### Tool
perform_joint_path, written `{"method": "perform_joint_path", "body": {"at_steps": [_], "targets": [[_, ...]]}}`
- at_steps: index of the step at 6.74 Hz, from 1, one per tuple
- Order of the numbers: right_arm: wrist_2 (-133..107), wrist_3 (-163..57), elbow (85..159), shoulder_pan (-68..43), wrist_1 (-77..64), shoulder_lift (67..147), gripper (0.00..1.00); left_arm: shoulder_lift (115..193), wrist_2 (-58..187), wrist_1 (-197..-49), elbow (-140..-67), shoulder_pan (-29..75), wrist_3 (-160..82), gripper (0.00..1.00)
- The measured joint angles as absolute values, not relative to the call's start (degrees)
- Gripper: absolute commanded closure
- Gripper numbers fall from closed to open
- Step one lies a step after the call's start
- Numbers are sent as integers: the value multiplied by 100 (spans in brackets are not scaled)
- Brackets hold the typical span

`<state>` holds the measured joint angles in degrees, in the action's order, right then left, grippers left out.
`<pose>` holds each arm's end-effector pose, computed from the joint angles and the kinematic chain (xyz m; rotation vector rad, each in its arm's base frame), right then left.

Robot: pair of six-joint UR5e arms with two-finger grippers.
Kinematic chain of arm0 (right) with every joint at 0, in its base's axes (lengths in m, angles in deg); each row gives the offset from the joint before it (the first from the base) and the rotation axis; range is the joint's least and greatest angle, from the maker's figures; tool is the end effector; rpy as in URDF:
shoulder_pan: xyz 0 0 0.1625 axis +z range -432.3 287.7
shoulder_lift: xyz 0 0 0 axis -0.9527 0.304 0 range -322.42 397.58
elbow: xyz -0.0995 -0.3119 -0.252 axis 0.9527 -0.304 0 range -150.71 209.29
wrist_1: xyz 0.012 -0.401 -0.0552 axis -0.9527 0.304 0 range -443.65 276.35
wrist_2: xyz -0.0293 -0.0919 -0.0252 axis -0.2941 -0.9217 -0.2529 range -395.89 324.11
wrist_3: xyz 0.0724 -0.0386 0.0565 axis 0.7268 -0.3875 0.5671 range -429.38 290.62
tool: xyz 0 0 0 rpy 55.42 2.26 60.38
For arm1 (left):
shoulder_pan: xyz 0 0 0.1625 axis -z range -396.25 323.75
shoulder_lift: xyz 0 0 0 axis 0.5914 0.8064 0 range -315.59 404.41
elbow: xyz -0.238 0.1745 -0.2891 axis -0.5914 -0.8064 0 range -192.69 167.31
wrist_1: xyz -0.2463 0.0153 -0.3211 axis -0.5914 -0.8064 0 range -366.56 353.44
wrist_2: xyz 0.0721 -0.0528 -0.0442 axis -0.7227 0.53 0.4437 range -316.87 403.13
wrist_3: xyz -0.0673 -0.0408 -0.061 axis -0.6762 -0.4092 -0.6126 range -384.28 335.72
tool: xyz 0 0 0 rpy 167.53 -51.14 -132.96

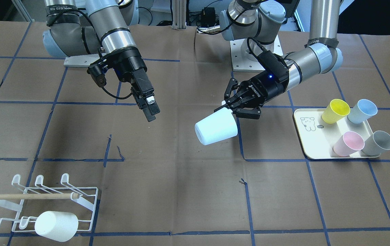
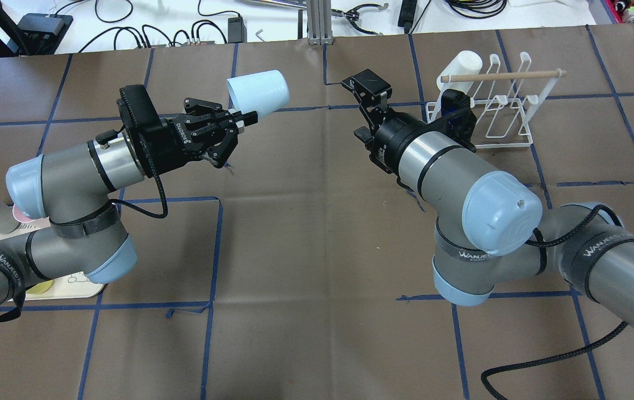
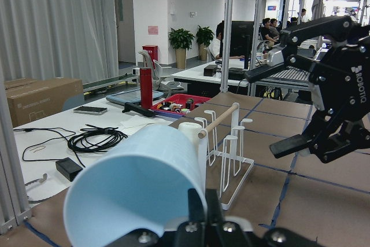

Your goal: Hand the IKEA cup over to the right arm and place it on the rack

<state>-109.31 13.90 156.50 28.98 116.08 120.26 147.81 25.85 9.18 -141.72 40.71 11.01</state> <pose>0.2474 -0.4133 0.3545 1.0450 1.7616 -0.6664 -0.1295 -0.4531 0.3237 -1.0430 -1.7080 1.4255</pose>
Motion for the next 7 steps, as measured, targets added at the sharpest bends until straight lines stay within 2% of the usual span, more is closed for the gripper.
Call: {"method": "perform_joint_path", "body": {"at_steps": [7], "targets": [[-10951, 2150, 15244, 3301, 11403, 11977, 0, 14759, 2411, 1040, -14187, 4432, 991, 97]]}}
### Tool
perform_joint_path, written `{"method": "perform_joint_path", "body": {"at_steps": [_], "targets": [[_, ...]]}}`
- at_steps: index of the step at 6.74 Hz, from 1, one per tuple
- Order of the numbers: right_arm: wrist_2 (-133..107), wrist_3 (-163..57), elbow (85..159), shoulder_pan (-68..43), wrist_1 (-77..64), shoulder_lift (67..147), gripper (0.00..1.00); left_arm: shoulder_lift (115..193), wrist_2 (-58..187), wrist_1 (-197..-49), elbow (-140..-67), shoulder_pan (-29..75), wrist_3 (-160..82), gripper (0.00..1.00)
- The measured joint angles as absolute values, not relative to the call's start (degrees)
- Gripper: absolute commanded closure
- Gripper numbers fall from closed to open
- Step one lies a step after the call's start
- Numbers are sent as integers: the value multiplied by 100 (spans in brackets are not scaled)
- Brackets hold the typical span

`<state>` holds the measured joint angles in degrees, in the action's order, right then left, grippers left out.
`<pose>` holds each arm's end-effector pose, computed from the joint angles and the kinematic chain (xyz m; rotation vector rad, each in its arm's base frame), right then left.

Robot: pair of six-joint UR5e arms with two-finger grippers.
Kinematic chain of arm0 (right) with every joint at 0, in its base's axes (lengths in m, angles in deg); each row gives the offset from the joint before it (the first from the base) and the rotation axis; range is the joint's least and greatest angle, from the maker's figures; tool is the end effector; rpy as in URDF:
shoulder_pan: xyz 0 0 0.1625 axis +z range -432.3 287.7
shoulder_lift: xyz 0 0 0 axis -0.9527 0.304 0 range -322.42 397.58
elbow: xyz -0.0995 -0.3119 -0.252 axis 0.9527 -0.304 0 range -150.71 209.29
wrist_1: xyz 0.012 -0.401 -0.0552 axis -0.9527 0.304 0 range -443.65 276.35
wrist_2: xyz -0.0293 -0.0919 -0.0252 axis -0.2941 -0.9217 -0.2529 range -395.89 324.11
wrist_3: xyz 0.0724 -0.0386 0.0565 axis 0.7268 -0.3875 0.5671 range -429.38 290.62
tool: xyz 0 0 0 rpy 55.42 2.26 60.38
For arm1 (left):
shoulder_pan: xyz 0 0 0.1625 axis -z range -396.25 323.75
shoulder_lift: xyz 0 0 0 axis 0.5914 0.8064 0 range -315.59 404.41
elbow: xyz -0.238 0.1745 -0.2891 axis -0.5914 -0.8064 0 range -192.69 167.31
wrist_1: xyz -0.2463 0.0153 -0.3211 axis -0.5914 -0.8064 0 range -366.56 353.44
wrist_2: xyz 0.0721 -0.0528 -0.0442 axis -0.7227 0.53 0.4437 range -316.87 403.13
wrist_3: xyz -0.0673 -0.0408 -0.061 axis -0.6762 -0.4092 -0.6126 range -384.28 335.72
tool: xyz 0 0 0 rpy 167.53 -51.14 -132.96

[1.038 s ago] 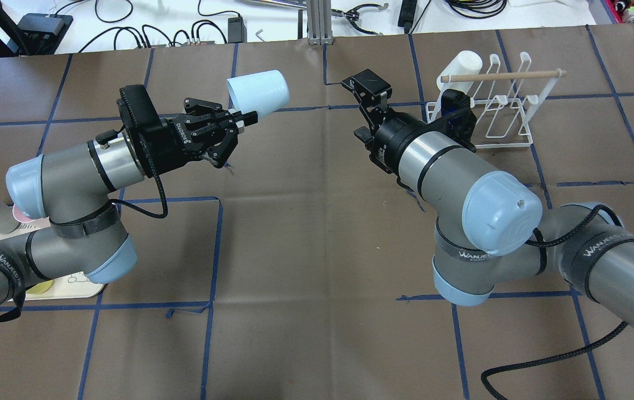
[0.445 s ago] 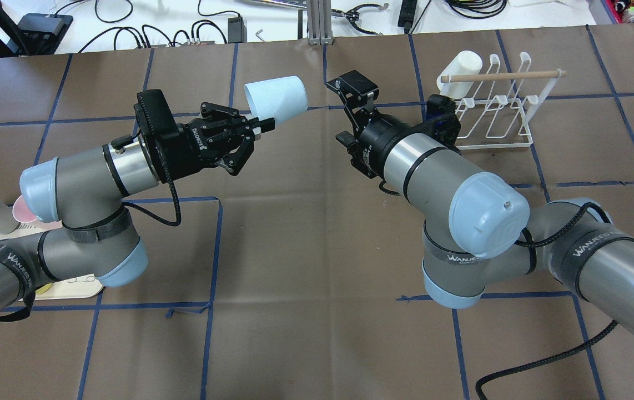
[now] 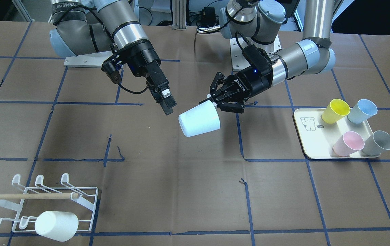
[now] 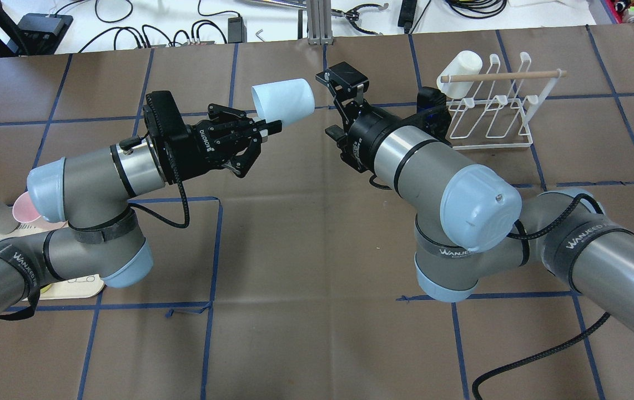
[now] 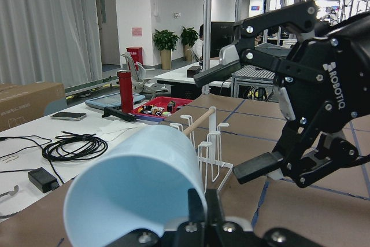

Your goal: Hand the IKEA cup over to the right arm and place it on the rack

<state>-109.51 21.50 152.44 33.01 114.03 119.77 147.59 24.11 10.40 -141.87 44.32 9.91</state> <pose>0.2804 -0.4127 0.3749 1.0722 1.6915 -0.5587 -0.1569 -0.4436 0.3245 -1.0806 -1.6904 1.4011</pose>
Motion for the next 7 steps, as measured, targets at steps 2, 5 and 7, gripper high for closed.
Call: {"method": "perform_joint_path", "body": {"at_steps": [2, 5, 7], "targets": [[-11070, 2277, 15056, 3416, 11264, 11869, 1, 14759, 2398, 1040, -14188, 4441, 991, 97], [-11142, 2514, 14774, 3547, 11239, 11536, 1, 14759, 2397, 1040, -14187, 4443, 989, 97], [-11154, 2686, 14724, 3587, 11220, 11443, 2, 14759, 2397, 1040, -14189, 4443, 991, 97]]}}
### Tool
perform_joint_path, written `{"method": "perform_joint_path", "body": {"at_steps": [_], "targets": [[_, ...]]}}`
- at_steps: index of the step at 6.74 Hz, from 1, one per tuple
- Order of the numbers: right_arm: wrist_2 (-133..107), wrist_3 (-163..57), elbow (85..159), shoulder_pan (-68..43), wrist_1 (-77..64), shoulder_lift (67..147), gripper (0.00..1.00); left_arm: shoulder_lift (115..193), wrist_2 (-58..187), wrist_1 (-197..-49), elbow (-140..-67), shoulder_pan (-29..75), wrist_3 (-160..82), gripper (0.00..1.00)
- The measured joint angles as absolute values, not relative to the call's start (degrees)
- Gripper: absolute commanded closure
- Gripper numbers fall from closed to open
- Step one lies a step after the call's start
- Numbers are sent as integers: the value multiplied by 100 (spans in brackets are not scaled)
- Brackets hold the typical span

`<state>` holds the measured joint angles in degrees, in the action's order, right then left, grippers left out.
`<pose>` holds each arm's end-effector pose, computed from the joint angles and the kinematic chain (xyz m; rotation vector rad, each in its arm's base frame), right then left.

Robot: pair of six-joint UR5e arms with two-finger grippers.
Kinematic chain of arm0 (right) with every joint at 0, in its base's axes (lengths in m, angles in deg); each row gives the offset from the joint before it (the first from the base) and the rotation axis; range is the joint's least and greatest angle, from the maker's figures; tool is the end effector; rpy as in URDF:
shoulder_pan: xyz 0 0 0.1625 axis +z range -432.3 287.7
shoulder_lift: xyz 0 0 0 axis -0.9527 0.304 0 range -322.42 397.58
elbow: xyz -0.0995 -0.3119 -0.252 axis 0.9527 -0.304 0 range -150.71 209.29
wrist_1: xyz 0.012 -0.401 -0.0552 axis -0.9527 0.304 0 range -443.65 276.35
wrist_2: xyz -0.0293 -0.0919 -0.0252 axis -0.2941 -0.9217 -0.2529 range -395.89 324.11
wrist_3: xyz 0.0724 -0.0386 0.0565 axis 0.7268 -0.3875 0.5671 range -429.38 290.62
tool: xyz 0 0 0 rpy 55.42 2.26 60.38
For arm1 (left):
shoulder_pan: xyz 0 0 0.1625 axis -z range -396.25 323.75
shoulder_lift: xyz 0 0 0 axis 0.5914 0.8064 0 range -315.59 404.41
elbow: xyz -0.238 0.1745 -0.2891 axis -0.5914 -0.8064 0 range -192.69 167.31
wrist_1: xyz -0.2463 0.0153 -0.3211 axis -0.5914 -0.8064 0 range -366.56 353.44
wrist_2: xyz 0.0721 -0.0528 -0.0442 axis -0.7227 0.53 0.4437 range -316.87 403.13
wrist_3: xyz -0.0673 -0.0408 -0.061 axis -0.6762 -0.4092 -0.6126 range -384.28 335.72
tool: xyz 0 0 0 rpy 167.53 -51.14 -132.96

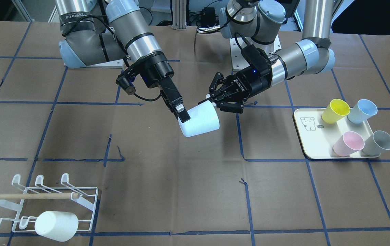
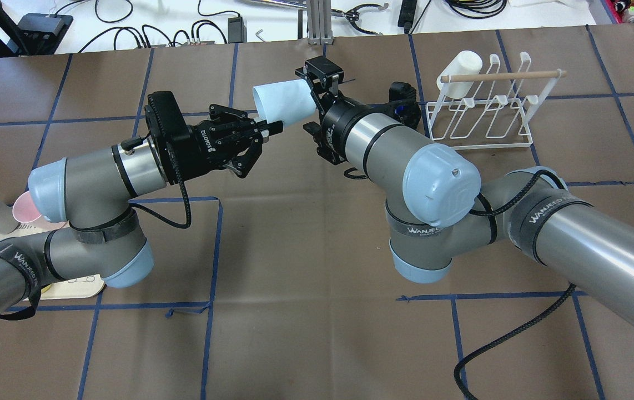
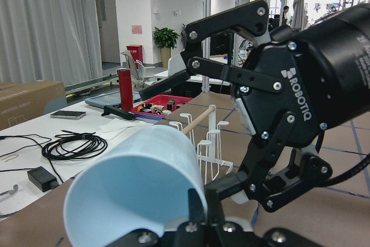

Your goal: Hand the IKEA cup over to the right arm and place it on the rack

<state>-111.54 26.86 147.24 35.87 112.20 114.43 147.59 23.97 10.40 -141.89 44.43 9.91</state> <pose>0.3098 -0.4371 0.3624 1.1489 1.6735 -0.4807 -0.1577 -0.4434 0.3243 -1.0814 -1.6917 1.4001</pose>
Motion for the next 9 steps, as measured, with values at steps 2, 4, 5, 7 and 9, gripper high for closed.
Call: {"method": "perform_joint_path", "body": {"at_steps": [2, 4, 5, 7, 9], "targets": [[-11156, 2744, 14648, 3634, 11152, 11388, 2, 14759, 2397, 1040, -14189, 4443, 991, 97], [-11162, 2755, 14555, 3689, 11124, 11294, 3, 14759, 2396, 1040, -14189, 4443, 987, 97], [-11164, 2755, 14533, 3705, 11122, 11274, 8, 14759, 2397, 1040, -14192, 4443, 987, 97], [-11154, 2747, 14508, 3739, 11114, 11266, 24, 14753, 2397, 1040, -14197, 4443, 983, 97], [-11126, 2740, 14500, 3746, 11114, 11266, 44, 14751, 2396, 1041, -14193, 4443, 983, 84]]}}
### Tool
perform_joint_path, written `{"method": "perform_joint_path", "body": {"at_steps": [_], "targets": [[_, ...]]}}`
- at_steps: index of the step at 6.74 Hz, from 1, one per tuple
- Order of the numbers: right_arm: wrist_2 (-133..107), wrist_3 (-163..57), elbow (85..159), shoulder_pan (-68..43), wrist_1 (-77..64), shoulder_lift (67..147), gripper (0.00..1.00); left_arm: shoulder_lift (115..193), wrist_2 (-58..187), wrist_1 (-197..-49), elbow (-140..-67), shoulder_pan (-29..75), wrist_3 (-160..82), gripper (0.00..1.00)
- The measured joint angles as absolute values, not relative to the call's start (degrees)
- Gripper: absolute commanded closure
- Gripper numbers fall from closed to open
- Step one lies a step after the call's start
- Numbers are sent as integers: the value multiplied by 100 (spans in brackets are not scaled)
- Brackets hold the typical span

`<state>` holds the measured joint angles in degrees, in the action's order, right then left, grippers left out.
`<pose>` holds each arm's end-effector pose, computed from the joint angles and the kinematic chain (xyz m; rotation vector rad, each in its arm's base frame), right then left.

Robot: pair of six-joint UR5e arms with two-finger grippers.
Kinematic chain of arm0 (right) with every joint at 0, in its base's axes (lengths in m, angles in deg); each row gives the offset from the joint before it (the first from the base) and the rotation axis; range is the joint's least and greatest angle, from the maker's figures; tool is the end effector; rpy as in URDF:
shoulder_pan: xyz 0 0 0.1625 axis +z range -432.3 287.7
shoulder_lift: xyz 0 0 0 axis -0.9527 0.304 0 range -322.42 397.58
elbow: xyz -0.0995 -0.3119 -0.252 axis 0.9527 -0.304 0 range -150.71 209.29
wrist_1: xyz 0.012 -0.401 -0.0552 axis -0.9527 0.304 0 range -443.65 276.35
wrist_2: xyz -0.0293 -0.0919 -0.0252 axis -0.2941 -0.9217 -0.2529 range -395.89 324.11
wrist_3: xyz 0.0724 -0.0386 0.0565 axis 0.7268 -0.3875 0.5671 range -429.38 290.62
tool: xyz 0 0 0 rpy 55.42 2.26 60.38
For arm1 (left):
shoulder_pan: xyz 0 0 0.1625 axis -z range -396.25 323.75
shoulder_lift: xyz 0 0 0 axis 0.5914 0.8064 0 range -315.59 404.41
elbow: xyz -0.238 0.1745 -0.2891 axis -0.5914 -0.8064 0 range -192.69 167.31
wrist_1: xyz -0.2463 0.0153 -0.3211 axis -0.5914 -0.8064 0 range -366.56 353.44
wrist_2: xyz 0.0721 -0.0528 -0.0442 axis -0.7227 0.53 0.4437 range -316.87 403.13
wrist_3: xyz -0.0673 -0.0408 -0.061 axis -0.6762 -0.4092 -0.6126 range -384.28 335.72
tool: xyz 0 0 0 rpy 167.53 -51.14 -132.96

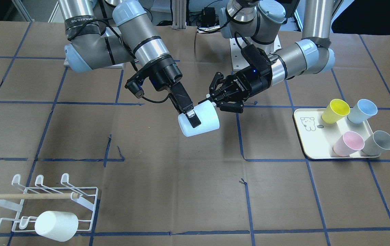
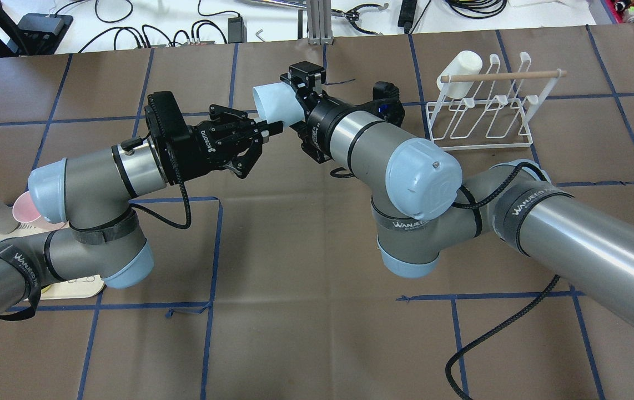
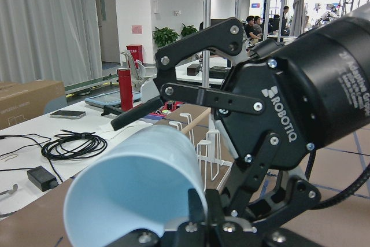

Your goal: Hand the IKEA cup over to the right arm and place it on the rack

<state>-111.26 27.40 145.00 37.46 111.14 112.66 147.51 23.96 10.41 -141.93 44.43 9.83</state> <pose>0.3273 -0.4421 0.3603 1.1352 1.6889 -0.4472 -0.1577 -0.4430 0.3246 -1.0806 -1.6920 1.4001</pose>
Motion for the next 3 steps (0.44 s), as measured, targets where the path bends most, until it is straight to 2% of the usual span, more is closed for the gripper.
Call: {"method": "perform_joint_path", "body": {"at_steps": [1, 2, 3], "targets": [[-11104, 2729, 14500, 3746, 11118, 11269, 49, 14750, 2398, 1040, -14182, 4443, 982, 61], [-11087, 2704, 14503, 3749, 11120, 11273, 52, 14747, 2396, 1036, -14167, 4443, 930, 44], [-11075, 2687, 14503, 3749, 11120, 11273, 53, 14747, 2399, 1028, -14156, 4443, 823, 20]]}}
